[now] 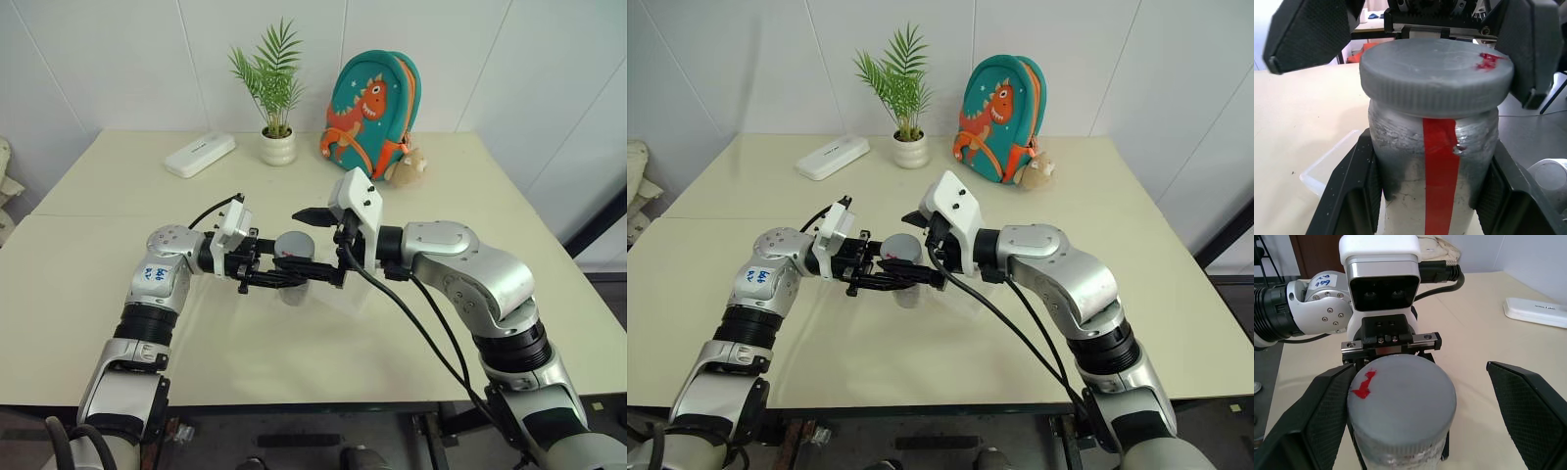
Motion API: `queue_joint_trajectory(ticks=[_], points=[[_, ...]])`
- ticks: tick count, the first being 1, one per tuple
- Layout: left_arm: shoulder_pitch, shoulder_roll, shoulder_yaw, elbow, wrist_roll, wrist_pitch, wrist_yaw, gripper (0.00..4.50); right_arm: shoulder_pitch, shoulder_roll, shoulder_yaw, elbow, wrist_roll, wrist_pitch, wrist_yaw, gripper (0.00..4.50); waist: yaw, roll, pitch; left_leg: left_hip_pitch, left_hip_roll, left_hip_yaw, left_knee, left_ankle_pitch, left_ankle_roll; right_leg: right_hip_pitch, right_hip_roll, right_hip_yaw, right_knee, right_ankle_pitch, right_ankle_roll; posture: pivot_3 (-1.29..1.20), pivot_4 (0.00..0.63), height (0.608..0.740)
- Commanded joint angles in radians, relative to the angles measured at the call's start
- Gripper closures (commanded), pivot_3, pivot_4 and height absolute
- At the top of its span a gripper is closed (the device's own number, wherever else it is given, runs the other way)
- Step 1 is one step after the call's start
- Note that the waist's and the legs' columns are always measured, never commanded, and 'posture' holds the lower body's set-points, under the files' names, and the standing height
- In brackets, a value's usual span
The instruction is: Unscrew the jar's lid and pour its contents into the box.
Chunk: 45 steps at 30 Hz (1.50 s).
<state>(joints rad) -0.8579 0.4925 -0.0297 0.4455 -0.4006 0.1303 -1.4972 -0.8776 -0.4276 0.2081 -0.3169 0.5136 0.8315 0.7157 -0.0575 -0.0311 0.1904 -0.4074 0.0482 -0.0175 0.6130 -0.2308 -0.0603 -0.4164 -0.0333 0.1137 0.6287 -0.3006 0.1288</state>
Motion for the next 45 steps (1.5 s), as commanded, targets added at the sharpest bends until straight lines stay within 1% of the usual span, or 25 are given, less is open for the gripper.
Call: queue_joint_trajectory(ticks=[1,21,24,28,38,45], points=[[-0.020,0.006,0.007,-0.020,-0.004,-0.010,-0.004,2.49,0.001,-0.011,-0.035,-0.040,0.013,-0.005,0.008,0.04,0.000,0.000,0.000,0.000,0.000,0.000,0.000,0.000,0.000,0.000,0.000,0.000,0.000,0.000,0.000,0.00,0.150,0.740],[-0.021,0.005,0.011,-0.010,0.005,-0.026,0.004,2.49,-0.010,-0.031,-0.033,-0.046,0.038,0.030,0.030,0.04,0.001,0.000,0.000,0.000,0.000,0.000,0.000,0.000,0.000,0.000,0.000,0.000,0.000,0.000,0.000,0.00,0.150,0.740],[-0.021,0.004,0.011,-0.010,0.006,-0.028,0.005,2.49,-0.010,-0.031,-0.033,-0.045,0.038,0.032,0.031,0.60,0.001,0.000,0.000,0.000,0.000,0.000,0.000,0.000,0.000,0.000,0.000,0.000,0.000,0.000,0.000,0.00,0.150,0.740],[-0.020,0.004,0.011,-0.012,0.007,-0.028,0.008,2.49,-0.011,-0.030,-0.034,-0.046,0.041,0.032,0.032,1.85,0.001,0.000,0.000,0.000,0.000,0.000,0.000,0.000,0.000,0.000,0.000,0.000,0.000,0.000,0.000,0.00,0.150,0.740],[-0.016,0.005,0.008,-0.019,0.007,-0.023,0.009,2.49,-0.028,-0.027,-0.048,-0.042,0.052,0.026,0.033,1.85,0.001,0.000,0.000,0.000,0.000,0.000,0.000,0.000,0.000,0.000,0.000,0.000,0.000,0.000,0.000,0.00,0.150,0.740],[-0.006,0.011,-0.002,-0.025,0.011,-0.008,-0.002,2.49,-0.072,-0.031,-0.092,-0.001,0.049,0.008,0.027,1.85,0.001,0.000,0.000,0.000,0.000,0.000,0.000,0.000,0.000,0.000,0.000,0.000,0.000,0.000,0.000,0.00,0.150,0.740]])
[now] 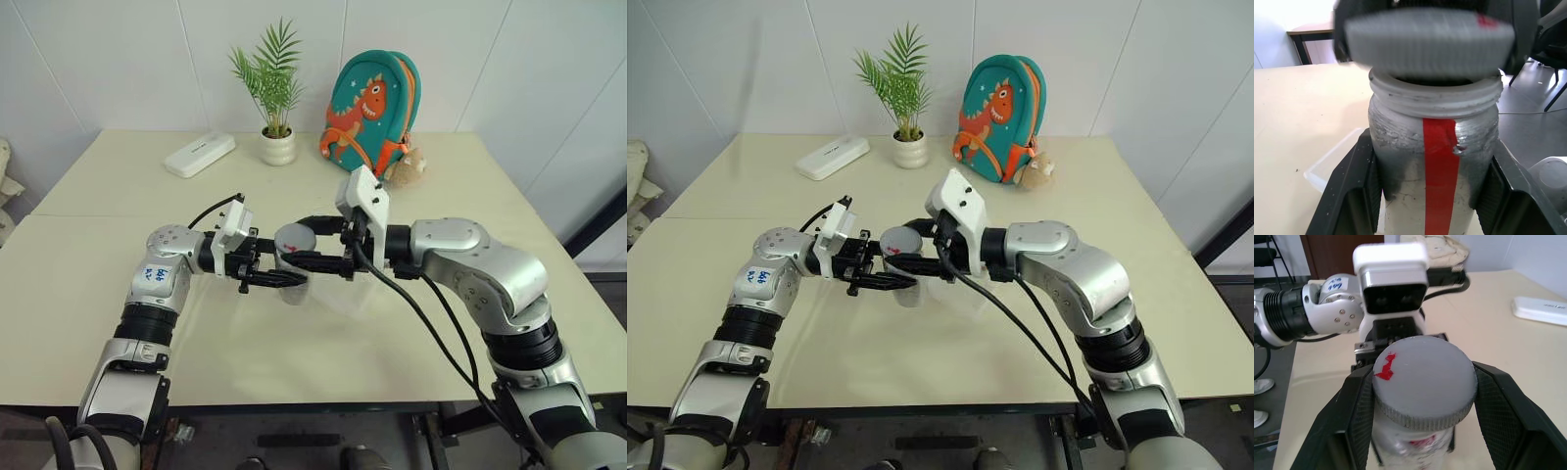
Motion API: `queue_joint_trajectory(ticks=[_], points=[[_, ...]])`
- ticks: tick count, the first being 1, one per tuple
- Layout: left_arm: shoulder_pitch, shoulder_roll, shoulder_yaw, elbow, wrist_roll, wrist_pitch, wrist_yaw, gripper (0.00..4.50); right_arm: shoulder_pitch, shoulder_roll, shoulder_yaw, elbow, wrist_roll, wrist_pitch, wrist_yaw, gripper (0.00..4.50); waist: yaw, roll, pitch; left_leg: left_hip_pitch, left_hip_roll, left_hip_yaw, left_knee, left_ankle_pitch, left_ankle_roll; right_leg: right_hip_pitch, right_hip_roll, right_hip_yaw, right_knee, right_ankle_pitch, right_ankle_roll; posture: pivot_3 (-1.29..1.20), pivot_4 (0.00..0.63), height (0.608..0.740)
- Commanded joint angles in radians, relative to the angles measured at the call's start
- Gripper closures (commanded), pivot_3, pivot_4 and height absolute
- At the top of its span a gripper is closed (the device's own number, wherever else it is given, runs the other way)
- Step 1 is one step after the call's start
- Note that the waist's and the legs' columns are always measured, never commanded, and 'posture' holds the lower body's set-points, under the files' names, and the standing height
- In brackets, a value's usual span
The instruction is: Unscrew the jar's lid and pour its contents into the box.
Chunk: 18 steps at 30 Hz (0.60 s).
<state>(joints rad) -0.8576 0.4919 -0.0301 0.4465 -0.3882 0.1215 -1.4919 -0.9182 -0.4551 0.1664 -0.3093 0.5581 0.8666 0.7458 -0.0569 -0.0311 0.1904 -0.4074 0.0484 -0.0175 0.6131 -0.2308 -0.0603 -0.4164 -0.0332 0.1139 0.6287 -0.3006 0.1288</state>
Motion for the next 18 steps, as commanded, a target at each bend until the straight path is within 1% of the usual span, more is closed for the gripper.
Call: queue_joint_trajectory(ticks=[1,5,8,11,13,16,18], points=[[-0.005,0.011,-0.001,-0.026,-0.002,0.001,-0.008,2.49,-0.036,-0.008,-0.057,0.000,0.000,-0.031,-0.003,1.85,0.001,0.000,0.000,0.000,0.000,0.000,0.000,0.000,0.000,0.000,0.000,0.000,0.000,0.000,0.000,0.00,0.150,0.740],[-0.001,0.015,0.003,-0.026,0.001,-0.001,-0.005,2.49,-0.047,-0.035,-0.083,0.038,-0.026,-0.049,-0.008,1.85,0.001,0.000,0.000,0.000,0.000,0.000,0.000,0.000,0.000,0.000,0.000,0.000,0.000,0.000,0.000,0.00,0.150,0.740],[0.000,0.031,0.023,-0.023,0.001,-0.002,0.014,2.49,-0.024,-0.099,-0.115,0.092,-0.082,-0.075,-0.027,1.85,0.002,0.000,0.000,0.000,0.000,0.000,0.000,0.000,0.000,0.000,0.000,0.000,-0.001,0.000,0.000,0.00,0.150,0.740],[0.004,0.062,0.048,-0.017,-0.004,-0.003,0.035,2.49,0.042,-0.170,-0.153,0.136,-0.146,-0.092,-0.073,1.85,0.002,0.000,0.000,0.000,0.000,0.000,0.000,0.000,0.000,0.000,0.000,0.000,-0.001,0.000,0.000,0.00,0.150,0.740],[0.007,0.074,0.056,-0.019,-0.007,-0.002,0.045,2.49,0.077,-0.191,-0.171,0.139,-0.162,-0.087,-0.090,1.85,0.003,0.000,0.000,0.000,0.000,0.000,0.000,0.000,0.000,0.000,0.000,0.000,-0.001,0.000,-0.001,0.00,0.150,0.740],[0.017,0.090,0.084,-0.025,-0.016,0.006,0.075,2.49,0.211,-0.223,-0.219,0.127,-0.196,-0.077,-0.139,1.85,0.003,0.000,0.000,0.000,0.000,0.001,-0.001,0.000,0.001,0.000,0.000,0.001,-0.001,0.000,-0.001,0.00,0.150,0.740],[0.024,0.092,0.105,-0.036,-0.030,0.024,0.099,2.49,0.307,-0.209,-0.262,0.123,-0.211,-0.084,-0.191,1.85,0.004,0.000,0.000,0.000,0.000,0.001,-0.001,0.000,0.001,0.000,0.000,0.001,-0.001,-0.001,-0.001,0.00,0.150,0.740]])
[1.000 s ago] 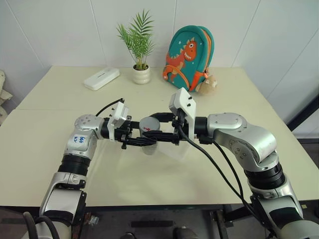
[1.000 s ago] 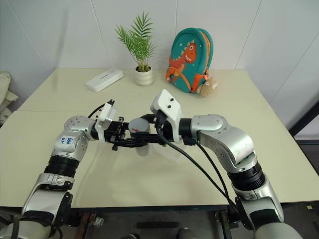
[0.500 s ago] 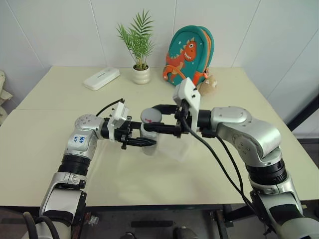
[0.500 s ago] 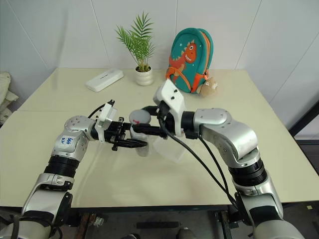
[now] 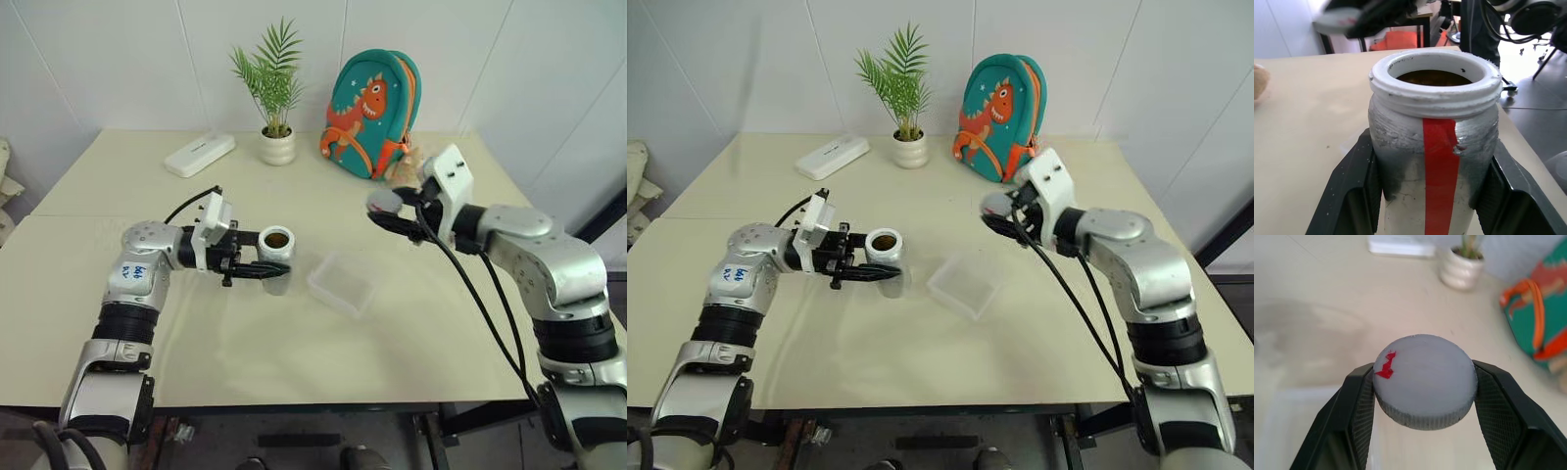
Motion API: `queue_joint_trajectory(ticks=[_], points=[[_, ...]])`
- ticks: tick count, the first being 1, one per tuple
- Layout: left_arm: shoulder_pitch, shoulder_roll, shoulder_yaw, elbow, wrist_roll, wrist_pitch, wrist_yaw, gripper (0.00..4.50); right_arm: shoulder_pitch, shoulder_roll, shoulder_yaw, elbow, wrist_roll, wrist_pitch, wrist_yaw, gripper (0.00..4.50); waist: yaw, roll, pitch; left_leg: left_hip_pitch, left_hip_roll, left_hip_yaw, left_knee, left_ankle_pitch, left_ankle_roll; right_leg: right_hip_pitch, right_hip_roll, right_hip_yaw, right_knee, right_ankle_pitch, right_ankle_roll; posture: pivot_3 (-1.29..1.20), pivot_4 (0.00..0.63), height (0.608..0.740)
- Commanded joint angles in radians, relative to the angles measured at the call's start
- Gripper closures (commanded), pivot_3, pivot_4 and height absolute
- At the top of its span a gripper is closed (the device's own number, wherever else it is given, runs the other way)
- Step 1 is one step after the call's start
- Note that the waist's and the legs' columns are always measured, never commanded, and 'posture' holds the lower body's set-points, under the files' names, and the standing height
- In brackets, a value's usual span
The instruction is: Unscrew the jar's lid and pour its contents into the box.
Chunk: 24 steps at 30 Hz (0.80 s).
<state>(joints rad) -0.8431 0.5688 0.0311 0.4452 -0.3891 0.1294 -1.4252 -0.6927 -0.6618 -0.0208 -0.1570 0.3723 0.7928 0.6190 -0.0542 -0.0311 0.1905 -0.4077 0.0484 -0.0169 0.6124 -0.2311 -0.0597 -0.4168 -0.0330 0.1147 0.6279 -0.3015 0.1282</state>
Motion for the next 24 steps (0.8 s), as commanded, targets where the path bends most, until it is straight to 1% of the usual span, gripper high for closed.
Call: queue_joint_trajectory(ticks=[1,3,8,13,15,18,20,21,24], points=[[0.013,0.013,0.050,-0.040,-0.034,0.022,0.043,2.49,0.121,0.005,-0.088,-0.027,-0.034,-0.015,-0.087,1.85,0.001,0.000,0.000,0.000,0.000,0.000,0.000,0.000,0.000,0.000,0.000,0.000,0.000,0.000,0.000,0.00,0.150,0.740],[0.024,0.011,0.057,-0.055,-0.041,0.032,0.055,2.49,0.192,0.030,-0.119,-0.030,-0.034,-0.012,-0.127,1.85,-0.001,0.000,0.000,0.000,0.000,0.000,0.000,0.000,0.000,0.000,0.000,0.000,0.000,0.000,0.000,0.00,0.150,0.740],[0.062,-0.003,0.052,-0.103,-0.046,0.044,0.077,2.49,0.351,0.083,-0.123,-0.027,-0.061,-0.047,-0.179,1.85,-0.002,0.000,0.000,0.001,0.000,0.000,0.001,0.000,0.000,0.001,0.001,0.001,0.001,0.000,0.001,0.00,0.150,0.740],[0.067,-0.009,0.048,-0.115,-0.046,0.048,0.083,2.49,0.378,0.137,-0.144,0.004,-0.063,-0.063,-0.220,1.85,-0.003,0.000,0.000,0.002,0.000,0.001,0.002,0.000,0.000,0.001,0.001,0.002,0.002,0.001,0.001,0.00,0.150,0.740],[0.059,-0.010,0.047,-0.104,-0.040,0.040,0.085,2.49,0.377,0.137,-0.140,0.007,-0.060,-0.051,-0.217,1.85,-0.002,0.000,0.000,0.002,0.000,0.001,0.002,0.001,-0.001,0.001,0.001,0.002,0.002,0.001,0.001,0.00,0.150,0.740],[0.044,-0.012,0.046,-0.083,-0.030,0.020,0.090,2.49,0.381,0.113,-0.125,-0.007,-0.066,-0.057,-0.192,0.98,-0.001,0.000,0.000,0.002,0.000,0.000,0.002,0.001,-0.001,0.001,0.001,0.002,0.002,0.001,0.001,0.00,0.150,0.740],[0.035,-0.012,0.046,-0.070,-0.023,0.006,0.094,2.49,0.378,0.103,-0.137,-0.022,-0.060,-0.053,-0.186,0.22,-0.001,0.000,0.000,0.002,0.000,0.001,0.002,0.000,-0.001,0.001,0.001,0.002,0.001,0.001,0.001,0.00,0.150,0.740],[0.030,-0.012,0.045,-0.063,-0.020,0.001,0.094,2.49,0.379,0.089,-0.143,-0.033,-0.054,-0.052,-0.173,0.04,-0.001,0.000,0.000,0.001,0.000,0.001,0.002,0.000,-0.001,0.001,0.001,0.002,0.001,0.001,0.001,0.00,0.150,0.740],[0.017,-0.013,0.040,-0.041,-0.013,-0.018,0.093,2.49,0.387,0.052,-0.149,-0.062,-0.043,-0.062,-0.132,0.04,-0.001,0.000,0.000,0.001,0.000,0.001,0.002,0.000,0.000,0.001,0.001,0.002,0.001,0.001,0.001,0.00,0.150,0.740]])
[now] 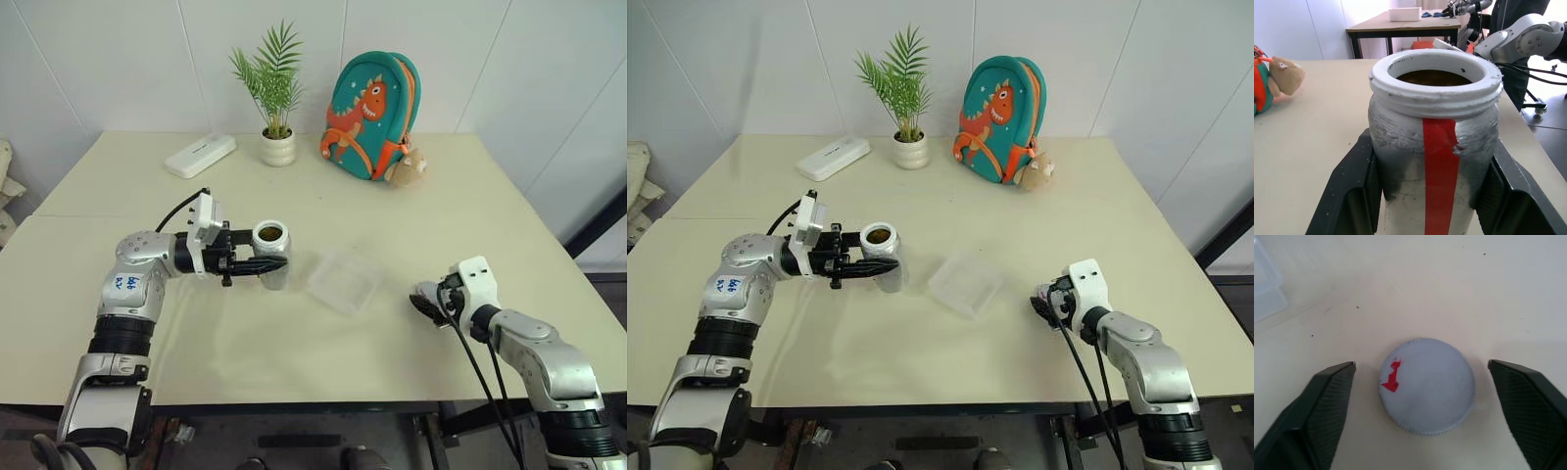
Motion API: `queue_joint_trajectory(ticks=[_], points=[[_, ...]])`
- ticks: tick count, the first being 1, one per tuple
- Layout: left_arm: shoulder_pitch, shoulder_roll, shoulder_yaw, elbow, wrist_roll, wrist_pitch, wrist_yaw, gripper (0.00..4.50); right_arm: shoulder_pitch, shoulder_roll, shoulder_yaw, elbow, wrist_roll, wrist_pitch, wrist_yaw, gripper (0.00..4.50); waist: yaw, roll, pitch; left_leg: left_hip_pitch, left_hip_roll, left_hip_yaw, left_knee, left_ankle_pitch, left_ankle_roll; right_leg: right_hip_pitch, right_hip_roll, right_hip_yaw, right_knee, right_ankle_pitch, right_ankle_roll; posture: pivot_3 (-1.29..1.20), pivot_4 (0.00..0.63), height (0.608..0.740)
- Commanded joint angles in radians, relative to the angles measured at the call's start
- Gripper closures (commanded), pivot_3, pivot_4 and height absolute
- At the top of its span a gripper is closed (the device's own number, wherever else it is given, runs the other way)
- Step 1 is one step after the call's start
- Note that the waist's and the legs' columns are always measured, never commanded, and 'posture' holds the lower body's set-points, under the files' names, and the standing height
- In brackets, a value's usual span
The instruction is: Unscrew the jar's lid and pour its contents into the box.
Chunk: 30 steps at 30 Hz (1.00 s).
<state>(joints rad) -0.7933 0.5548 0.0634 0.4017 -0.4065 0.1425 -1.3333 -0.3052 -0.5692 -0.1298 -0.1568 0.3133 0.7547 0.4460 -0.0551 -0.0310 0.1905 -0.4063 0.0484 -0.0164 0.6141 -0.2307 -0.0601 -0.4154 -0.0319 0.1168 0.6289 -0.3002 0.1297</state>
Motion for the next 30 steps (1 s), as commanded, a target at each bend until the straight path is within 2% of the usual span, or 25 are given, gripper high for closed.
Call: queue_joint_trajectory(ticks=[1,4,9,11,14,19,23,26,30], points=[[-0.038,0.000,0.005,0.012,0.007,-0.040,0.001,2.49,0.007,-0.056,-0.042,-0.080,0.021,-0.039,0.063,0.04,0.000,0.000,0.000,0.000,0.000,0.000,0.000,0.000,0.000,0.000,0.000,0.000,0.000,0.000,0.000,0.00,0.150,0.740],[-0.064,-0.005,-0.001,0.051,0.022,-0.074,0.003,2.49,0.021,-0.089,-0.072,-0.124,0.047,-0.106,0.129,0.04,0.000,0.000,0.000,0.000,0.000,0.000,0.000,0.000,0.000,0.000,0.000,0.000,0.000,0.000,0.000,0.00,0.150,0.740],[-0.156,-0.031,-0.023,0.190,0.100,-0.220,0.033,2.49,0.096,-0.099,-0.215,-0.235,0.243,-0.202,0.327,0.04,0.005,0.000,0.000,0.000,0.000,-0.001,0.000,0.000,0.000,0.001,0.001,0.000,-0.001,0.000,0.001,0.00,0.150,0.740],[-0.209,-0.045,-0.054,0.283,0.176,-0.350,0.067,2.49,0.155,-0.117,-0.270,-0.293,0.354,-0.205,0.434,0.04,0.009,0.000,0.000,0.000,0.000,-0.001,0.000,0.000,0.000,0.002,0.001,0.000,-0.002,0.000,0.001,0.00,0.150,0.740],[-0.285,-0.077,-0.086,0.409,0.260,-0.533,0.121,2.49,0.237,-0.171,-0.316,-0.325,0.399,-0.211,0.519,0.04,0.025,-0.001,0.000,0.000,0.000,-0.001,0.000,0.000,0.000,0.003,0.001,0.000,-0.003,0.001,0.001,0.00,0.150,0.740],[-0.404,-0.115,-0.199,0.600,0.502,-0.923,0.328,2.49,0.268,-0.196,-0.349,-0.314,0.379,-0.235,0.492,0.04,0.026,-0.002,0.001,0.000,0.000,0.000,0.003,0.000,0.000,0.003,0.001,0.001,-0.004,0.002,0.003,0.00,0.150,0.740],[-0.493,-0.124,-0.327,0.680,0.748,-1.119,0.577,2.49,0.286,-0.188,-0.340,-0.327,0.364,-0.239,0.456,0.04,0.027,-0.003,0.002,0.000,0.000,0.001,0.003,0.000,0.000,0.003,0.001,0.002,-0.005,0.002,0.003,0.00,0.150,0.740],[-0.584,-0.103,-0.513,0.676,1.095,-1.191,0.948,2.49,0.301,-0.172,-0.331,-0.350,0.367,-0.237,0.420,0.04,0.028,-0.005,0.003,0.000,0.000,0.001,0.002,-0.001,-0.001,0.003,0.001,0.003,-0.006,0.002,0.004,0.00,0.150,0.740],[-0.691,-0.109,-0.747,0.663,1.453,-1.117,1.425,2.49,0.310,-0.169,-0.320,-0.358,0.362,-0.242,0.398,0.04,0.028,-0.006,0.004,0.000,-0.001,0.002,0.002,-0.002,-0.003,0.003,0.001,0.004,-0.007,0.002,0.006,0.00,0.150,0.740]])
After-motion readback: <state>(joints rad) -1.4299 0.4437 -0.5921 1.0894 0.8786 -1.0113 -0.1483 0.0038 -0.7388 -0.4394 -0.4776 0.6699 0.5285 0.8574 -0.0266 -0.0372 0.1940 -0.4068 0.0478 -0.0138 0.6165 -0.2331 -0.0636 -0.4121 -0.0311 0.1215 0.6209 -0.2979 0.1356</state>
